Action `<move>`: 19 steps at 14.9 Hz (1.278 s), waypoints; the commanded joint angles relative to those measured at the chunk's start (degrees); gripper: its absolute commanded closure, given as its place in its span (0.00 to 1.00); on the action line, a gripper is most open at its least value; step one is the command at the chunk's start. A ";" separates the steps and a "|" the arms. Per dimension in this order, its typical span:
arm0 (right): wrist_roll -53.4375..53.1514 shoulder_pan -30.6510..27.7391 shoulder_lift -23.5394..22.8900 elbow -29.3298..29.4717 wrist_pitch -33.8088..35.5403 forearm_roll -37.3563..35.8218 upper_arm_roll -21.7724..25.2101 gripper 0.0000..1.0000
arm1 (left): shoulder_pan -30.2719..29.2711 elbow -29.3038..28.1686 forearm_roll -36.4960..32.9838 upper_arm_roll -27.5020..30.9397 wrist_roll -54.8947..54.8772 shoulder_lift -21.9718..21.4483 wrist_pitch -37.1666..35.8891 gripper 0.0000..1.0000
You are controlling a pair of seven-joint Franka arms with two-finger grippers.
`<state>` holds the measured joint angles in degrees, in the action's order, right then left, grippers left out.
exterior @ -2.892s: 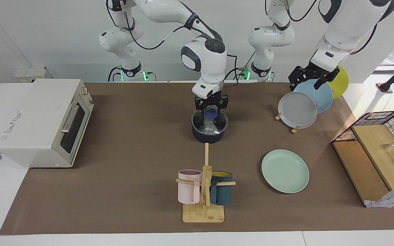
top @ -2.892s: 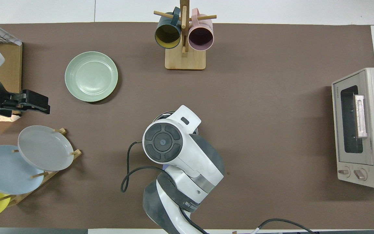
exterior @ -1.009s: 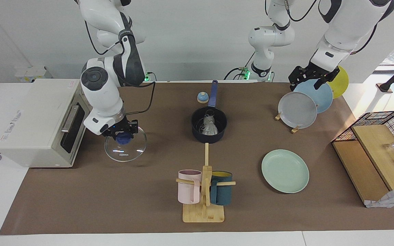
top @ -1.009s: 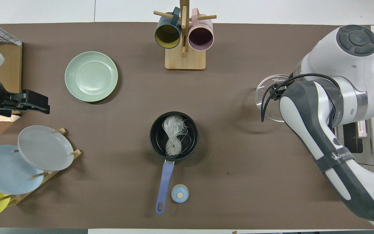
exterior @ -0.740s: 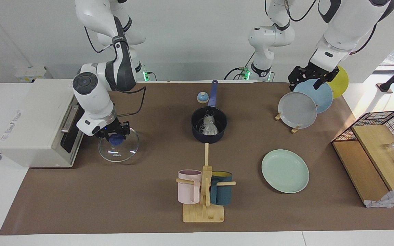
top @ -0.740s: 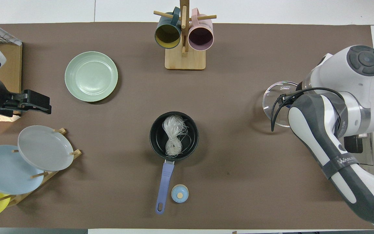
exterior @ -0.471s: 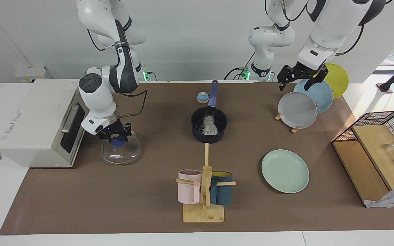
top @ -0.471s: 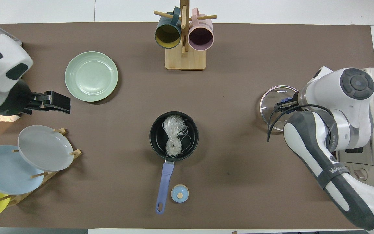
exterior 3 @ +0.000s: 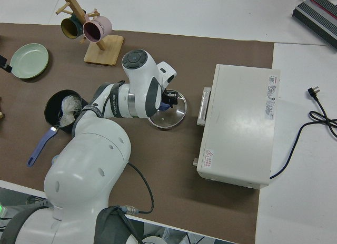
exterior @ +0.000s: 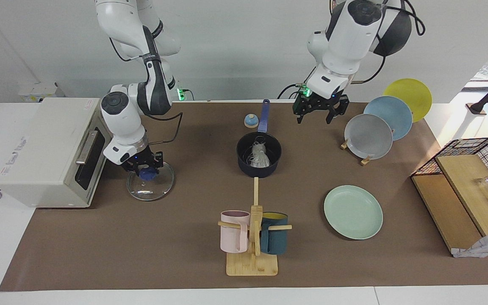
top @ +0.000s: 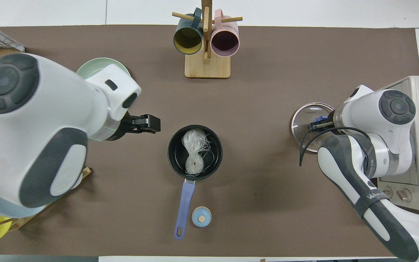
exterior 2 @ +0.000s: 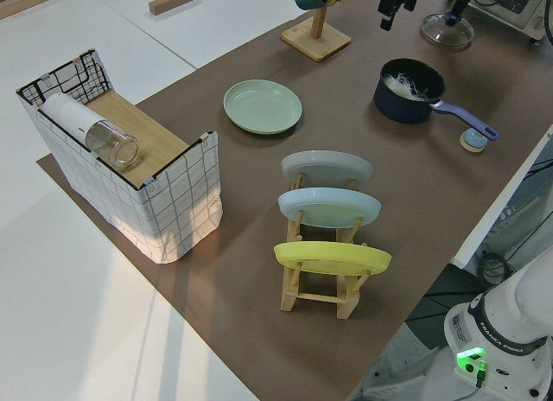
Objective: Transfer vermicelli from pot to plate
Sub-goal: 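Set the lid down near the oven while the left gripper reaches the pot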
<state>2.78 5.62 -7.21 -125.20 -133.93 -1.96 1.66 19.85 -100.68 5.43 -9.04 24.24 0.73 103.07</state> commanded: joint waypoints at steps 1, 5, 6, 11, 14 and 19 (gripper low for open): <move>1.27 -1.75 2.11 -2.59 -1.42 -0.42 -0.78 0.30 | 4.93 -1.27 1.08 0.95 3.26 5.14 6.77 0.00; 1.26 -1.75 1.85 -1.63 -0.63 -0.42 -0.78 0.00 | 8.97 -8.98 1.08 0.95 4.41 7.44 17.66 0.00; 1.61 -1.75 1.76 -0.58 0.07 -0.42 -0.78 0.00 | 9.33 -10.84 1.08 0.95 5.02 7.53 19.78 0.00; 2.32 -2.10 3.60 12.06 19.98 -0.24 -0.60 0.00 | 9.95 -13.57 1.08 0.95 5.82 8.32 21.47 0.00; 1.62 -1.93 4.75 20.93 31.76 -0.15 -0.51 0.00 | 10.74 -14.45 1.08 0.95 8.01 8.50 22.78 0.00; 1.18 -3.42 4.66 36.76 49.62 -0.51 -0.34 0.00 | 12.41 -15.34 0.99 0.95 10.57 10.43 25.60 0.00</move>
<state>3.55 3.66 -1.16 -94.32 -89.46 -1.96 1.86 30.90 -114.79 5.76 -8.99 33.77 10.89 126.61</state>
